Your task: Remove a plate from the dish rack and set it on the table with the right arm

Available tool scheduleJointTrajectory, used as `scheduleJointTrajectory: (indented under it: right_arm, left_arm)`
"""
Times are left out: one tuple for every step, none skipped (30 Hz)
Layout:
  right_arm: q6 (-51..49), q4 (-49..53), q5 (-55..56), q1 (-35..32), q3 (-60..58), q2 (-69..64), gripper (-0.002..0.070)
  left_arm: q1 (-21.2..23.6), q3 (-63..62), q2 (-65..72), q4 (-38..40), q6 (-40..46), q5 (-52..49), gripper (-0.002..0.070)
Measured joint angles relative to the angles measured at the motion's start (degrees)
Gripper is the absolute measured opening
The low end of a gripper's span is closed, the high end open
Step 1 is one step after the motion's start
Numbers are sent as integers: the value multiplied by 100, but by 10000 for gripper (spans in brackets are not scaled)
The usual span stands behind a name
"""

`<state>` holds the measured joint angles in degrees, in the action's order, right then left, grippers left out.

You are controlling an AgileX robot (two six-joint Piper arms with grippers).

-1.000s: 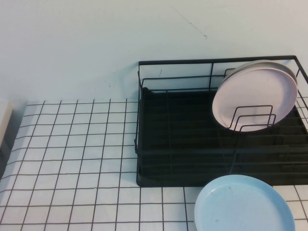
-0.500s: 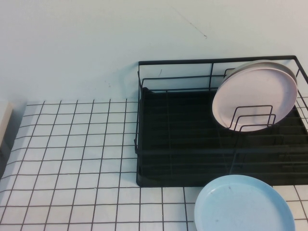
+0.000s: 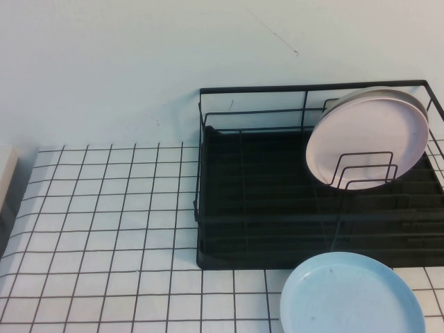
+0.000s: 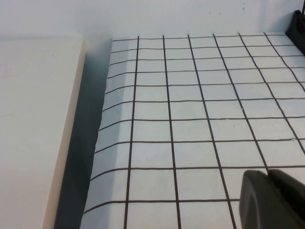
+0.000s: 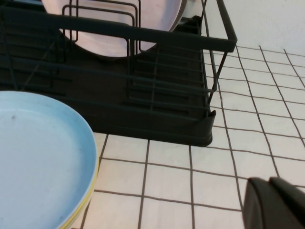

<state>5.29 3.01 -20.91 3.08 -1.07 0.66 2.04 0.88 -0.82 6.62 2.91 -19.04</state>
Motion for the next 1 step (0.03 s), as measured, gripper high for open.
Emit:
scheduleJointTrajectory:
  right_arm:
    - [0,0,0,0,0,0,-2]
  left_arm:
    - [0,0,0,0,0,0,-3]
